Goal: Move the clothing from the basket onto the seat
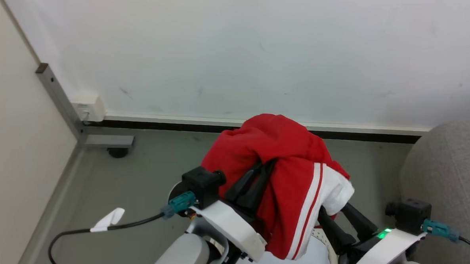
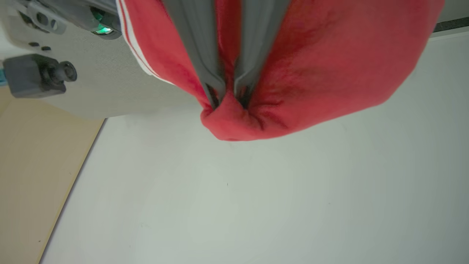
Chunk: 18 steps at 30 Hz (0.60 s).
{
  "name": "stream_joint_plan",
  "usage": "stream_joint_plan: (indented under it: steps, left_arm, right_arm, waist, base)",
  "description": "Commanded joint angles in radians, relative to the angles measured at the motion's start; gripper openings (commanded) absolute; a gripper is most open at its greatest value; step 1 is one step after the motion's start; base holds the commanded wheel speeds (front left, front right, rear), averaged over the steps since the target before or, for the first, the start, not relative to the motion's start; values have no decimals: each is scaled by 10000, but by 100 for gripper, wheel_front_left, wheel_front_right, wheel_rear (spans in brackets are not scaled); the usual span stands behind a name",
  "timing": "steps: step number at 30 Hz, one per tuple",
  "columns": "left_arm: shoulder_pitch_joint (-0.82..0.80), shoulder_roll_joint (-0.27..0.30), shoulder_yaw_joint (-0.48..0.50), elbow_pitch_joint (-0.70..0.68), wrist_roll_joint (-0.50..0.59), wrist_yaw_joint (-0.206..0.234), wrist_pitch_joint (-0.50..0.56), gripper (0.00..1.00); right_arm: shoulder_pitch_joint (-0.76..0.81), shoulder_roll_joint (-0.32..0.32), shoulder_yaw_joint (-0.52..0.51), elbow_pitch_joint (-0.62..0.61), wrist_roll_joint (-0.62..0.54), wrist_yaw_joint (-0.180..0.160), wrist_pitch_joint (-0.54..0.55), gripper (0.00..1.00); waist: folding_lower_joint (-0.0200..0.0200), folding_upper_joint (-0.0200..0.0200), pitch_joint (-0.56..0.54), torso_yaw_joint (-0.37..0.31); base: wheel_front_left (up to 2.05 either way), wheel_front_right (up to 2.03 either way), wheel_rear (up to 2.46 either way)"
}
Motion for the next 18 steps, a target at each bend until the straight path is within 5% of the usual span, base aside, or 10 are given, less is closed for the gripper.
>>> stream_joint_plan:
  steps: [1, 7, 18]
  left_arm:
    - [69, -42, -87, 29, -119, -83, 26, 0]
    - [47, -151, -415, 144, -165, -170, 61, 0]
    - [27, -270, -707, 297, -235, -218, 18, 0]
  right_arm:
    - [-336, -147, 403, -190, 742, -21, -91, 100]
    - [-1079, -495, 1401, -97, 2238, -21, -367, 100]
    - [-2108, -367, 2319, 952, 3005, -21, -614, 100]
  waist:
    - [0, -1, -60, 241]
    - [0, -1, -97, 655]
    - [0, -1, -68, 966]
  base:
    - [0, 0, 0]
    - [0, 0, 0]
    - [0, 0, 0]
